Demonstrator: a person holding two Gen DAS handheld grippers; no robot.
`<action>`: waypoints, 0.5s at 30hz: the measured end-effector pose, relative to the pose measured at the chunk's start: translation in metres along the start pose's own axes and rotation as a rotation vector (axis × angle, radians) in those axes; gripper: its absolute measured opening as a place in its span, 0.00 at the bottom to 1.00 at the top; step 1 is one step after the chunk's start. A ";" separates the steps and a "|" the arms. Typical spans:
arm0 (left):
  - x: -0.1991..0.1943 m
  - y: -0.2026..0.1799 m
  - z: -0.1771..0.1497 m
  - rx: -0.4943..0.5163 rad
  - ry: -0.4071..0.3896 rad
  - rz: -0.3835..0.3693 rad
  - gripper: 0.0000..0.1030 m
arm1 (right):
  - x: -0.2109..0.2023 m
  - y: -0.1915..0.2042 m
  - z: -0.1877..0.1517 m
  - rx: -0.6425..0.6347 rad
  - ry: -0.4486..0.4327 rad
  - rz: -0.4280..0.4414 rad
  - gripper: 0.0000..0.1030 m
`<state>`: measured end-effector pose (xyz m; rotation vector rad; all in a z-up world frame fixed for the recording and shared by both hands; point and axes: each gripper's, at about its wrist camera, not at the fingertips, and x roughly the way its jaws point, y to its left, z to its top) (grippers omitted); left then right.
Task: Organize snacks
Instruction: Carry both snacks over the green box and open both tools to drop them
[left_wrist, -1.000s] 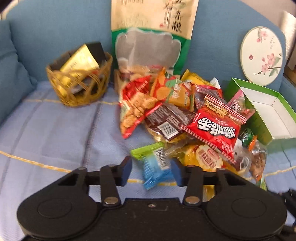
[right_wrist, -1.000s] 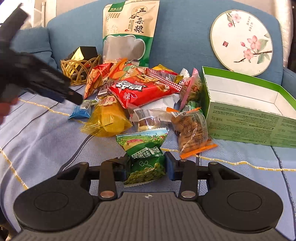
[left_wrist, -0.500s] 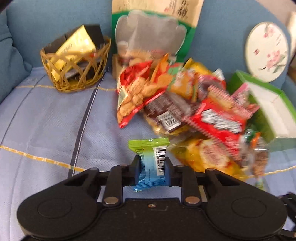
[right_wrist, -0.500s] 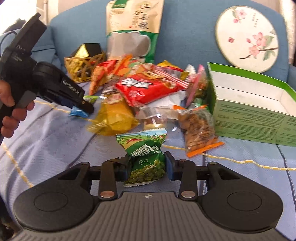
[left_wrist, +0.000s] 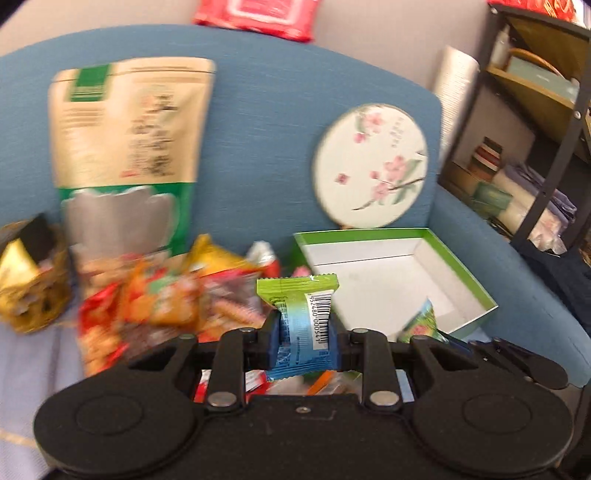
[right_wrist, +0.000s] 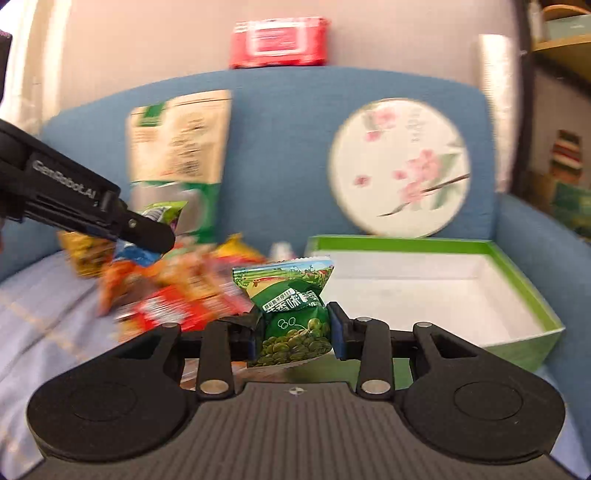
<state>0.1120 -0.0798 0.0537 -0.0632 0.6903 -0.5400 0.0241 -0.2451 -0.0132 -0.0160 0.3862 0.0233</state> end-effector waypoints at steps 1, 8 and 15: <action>0.015 -0.006 0.004 0.001 0.009 -0.015 0.27 | 0.007 -0.006 0.000 0.001 -0.010 -0.030 0.60; 0.099 -0.043 0.015 0.057 0.057 -0.048 0.27 | 0.044 -0.047 -0.006 0.014 -0.023 -0.147 0.59; 0.145 -0.060 0.010 0.110 0.097 -0.048 0.28 | 0.066 -0.063 -0.018 0.050 0.033 -0.153 0.59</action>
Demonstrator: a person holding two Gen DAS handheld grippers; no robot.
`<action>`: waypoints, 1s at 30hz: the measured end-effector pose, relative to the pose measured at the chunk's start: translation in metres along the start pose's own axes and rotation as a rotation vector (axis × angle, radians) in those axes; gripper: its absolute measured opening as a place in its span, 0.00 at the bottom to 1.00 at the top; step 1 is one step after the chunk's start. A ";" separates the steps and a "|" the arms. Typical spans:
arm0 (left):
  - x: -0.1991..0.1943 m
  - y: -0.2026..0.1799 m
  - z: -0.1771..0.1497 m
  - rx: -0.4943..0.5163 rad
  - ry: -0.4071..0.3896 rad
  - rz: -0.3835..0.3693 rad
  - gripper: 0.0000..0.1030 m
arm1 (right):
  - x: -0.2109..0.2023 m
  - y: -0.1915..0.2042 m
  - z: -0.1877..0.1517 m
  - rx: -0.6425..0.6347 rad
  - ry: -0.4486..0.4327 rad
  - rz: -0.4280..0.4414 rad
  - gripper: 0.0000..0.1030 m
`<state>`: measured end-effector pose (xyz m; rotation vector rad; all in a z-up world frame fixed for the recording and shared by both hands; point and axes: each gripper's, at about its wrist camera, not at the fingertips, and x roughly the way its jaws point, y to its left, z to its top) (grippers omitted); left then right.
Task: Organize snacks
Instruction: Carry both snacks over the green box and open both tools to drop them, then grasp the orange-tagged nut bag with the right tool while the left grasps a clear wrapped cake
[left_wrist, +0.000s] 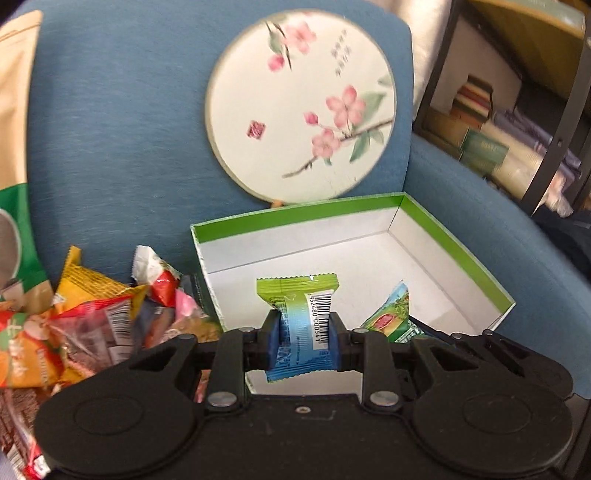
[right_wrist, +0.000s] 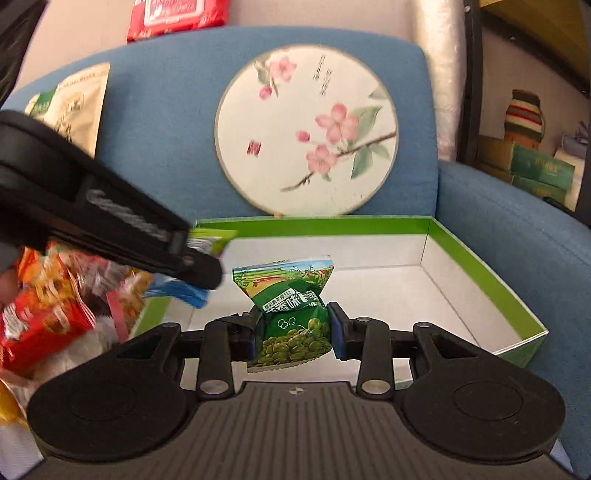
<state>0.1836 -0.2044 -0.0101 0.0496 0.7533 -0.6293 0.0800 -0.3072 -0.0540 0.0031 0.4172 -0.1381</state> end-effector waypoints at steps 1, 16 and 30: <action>0.003 -0.001 -0.001 0.003 0.002 0.000 0.29 | 0.003 0.001 -0.001 -0.008 0.007 0.001 0.59; -0.054 0.022 -0.012 -0.035 -0.161 0.150 1.00 | -0.011 0.020 -0.001 -0.107 -0.046 0.022 1.00; -0.163 0.089 -0.112 -0.231 -0.129 0.291 1.00 | -0.071 0.051 0.000 0.003 -0.014 0.267 1.00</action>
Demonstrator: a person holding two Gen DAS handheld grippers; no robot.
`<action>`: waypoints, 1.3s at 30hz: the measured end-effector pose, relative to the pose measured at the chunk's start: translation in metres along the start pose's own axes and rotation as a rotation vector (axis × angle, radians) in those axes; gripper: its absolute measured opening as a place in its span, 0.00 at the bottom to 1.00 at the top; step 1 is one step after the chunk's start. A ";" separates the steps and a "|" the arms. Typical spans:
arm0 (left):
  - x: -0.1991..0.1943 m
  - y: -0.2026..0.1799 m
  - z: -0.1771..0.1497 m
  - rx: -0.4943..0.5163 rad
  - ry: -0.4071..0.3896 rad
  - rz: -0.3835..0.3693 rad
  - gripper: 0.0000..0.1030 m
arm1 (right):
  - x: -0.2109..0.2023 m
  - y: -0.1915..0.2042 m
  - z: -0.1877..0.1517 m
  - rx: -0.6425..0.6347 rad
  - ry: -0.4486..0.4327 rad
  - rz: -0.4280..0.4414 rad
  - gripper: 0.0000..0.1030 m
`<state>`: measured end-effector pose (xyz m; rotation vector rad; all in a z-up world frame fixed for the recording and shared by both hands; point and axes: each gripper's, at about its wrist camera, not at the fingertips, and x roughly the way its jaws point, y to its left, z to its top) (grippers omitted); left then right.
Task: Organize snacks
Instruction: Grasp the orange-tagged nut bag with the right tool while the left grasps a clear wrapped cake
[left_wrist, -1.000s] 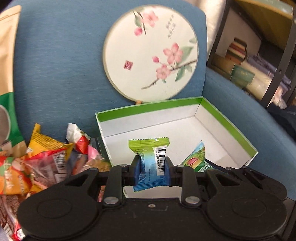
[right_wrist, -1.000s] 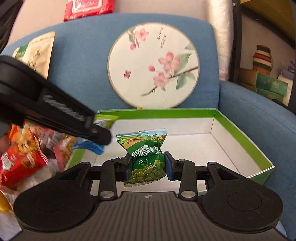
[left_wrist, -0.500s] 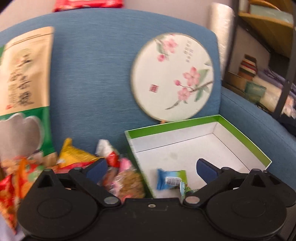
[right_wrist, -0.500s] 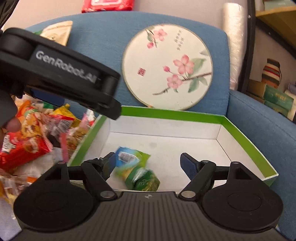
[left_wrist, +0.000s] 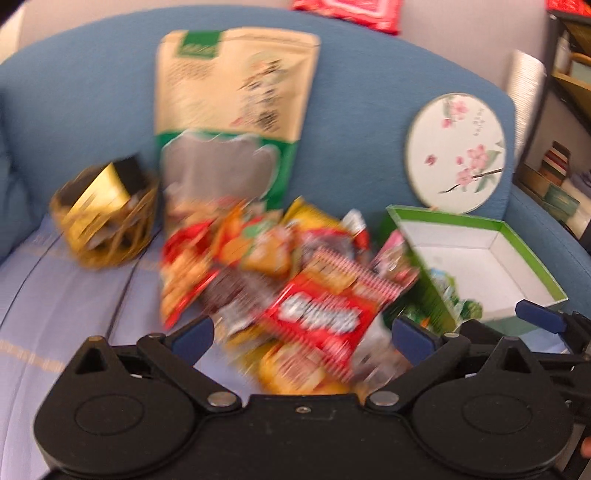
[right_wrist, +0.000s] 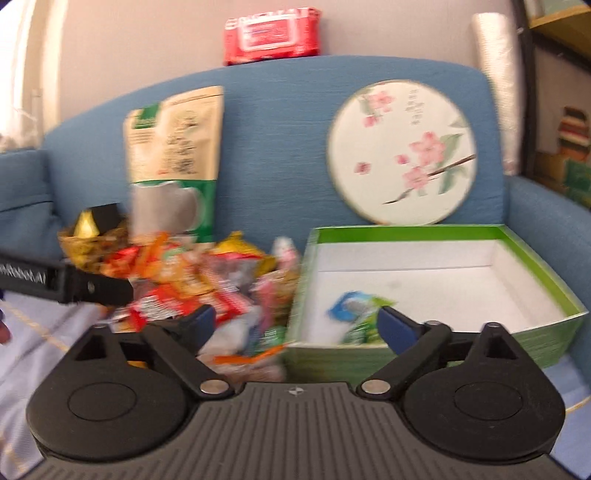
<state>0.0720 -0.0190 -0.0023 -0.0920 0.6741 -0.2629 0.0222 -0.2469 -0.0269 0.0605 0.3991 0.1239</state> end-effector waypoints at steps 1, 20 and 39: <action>-0.003 0.007 -0.006 -0.007 0.010 0.002 1.00 | 0.000 0.004 -0.003 -0.006 0.022 0.016 1.00; -0.006 0.007 -0.039 -0.041 0.126 -0.185 0.86 | 0.023 0.032 -0.040 -0.094 0.245 -0.019 0.55; 0.060 -0.049 -0.048 0.261 0.163 -0.204 0.63 | 0.009 0.003 -0.038 0.025 0.225 -0.047 0.61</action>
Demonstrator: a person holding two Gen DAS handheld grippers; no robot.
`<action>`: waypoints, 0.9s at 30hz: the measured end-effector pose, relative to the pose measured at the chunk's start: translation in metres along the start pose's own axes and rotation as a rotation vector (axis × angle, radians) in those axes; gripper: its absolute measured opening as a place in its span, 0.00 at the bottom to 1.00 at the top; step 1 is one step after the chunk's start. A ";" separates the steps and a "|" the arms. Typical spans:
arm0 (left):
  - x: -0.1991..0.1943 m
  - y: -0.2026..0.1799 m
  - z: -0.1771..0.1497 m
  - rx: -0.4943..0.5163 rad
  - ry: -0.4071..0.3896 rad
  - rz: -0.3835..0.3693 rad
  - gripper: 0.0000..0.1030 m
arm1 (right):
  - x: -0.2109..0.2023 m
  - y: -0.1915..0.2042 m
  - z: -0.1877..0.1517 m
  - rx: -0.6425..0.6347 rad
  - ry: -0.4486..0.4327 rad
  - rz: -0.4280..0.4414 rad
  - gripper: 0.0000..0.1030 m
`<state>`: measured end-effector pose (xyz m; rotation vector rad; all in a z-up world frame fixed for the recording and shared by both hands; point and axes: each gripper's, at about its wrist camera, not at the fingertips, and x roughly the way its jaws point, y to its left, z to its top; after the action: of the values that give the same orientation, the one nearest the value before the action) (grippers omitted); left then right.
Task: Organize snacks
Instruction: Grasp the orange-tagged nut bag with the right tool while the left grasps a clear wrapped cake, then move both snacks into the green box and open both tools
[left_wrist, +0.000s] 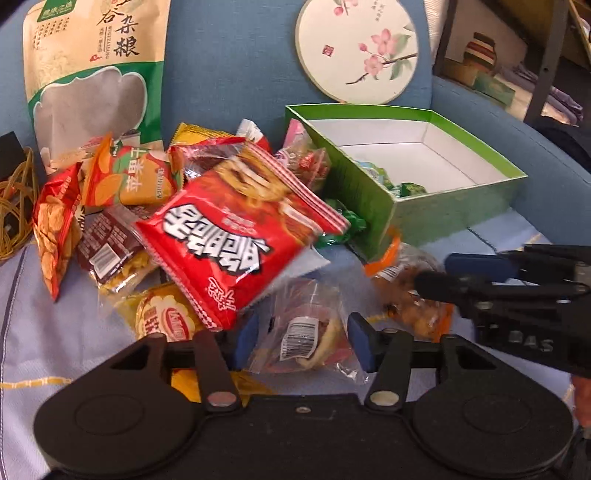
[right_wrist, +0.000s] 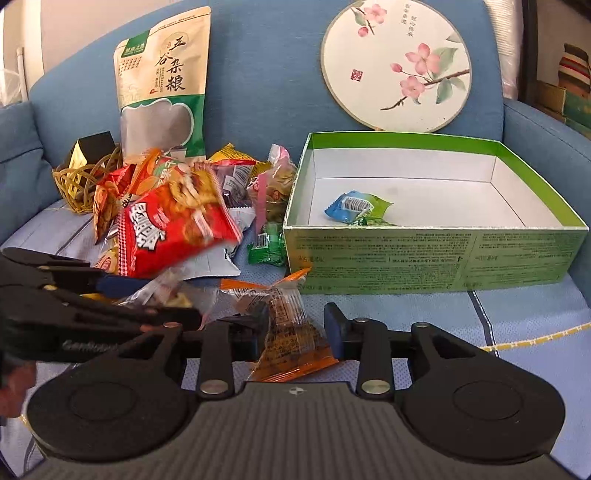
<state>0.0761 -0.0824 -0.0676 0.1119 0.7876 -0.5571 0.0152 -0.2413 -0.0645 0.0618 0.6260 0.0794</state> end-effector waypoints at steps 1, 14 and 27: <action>-0.001 0.001 0.000 -0.010 0.010 -0.021 0.64 | 0.001 0.001 0.000 -0.008 0.002 0.003 0.63; -0.004 0.005 -0.005 -0.045 0.048 -0.070 0.70 | 0.017 0.005 -0.005 -0.057 0.037 -0.006 0.82; -0.022 0.012 0.001 -0.143 0.028 -0.156 0.55 | -0.003 -0.003 0.005 0.004 -0.015 0.060 0.53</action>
<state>0.0707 -0.0628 -0.0533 -0.0745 0.8658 -0.6451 0.0155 -0.2448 -0.0588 0.0852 0.6093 0.1358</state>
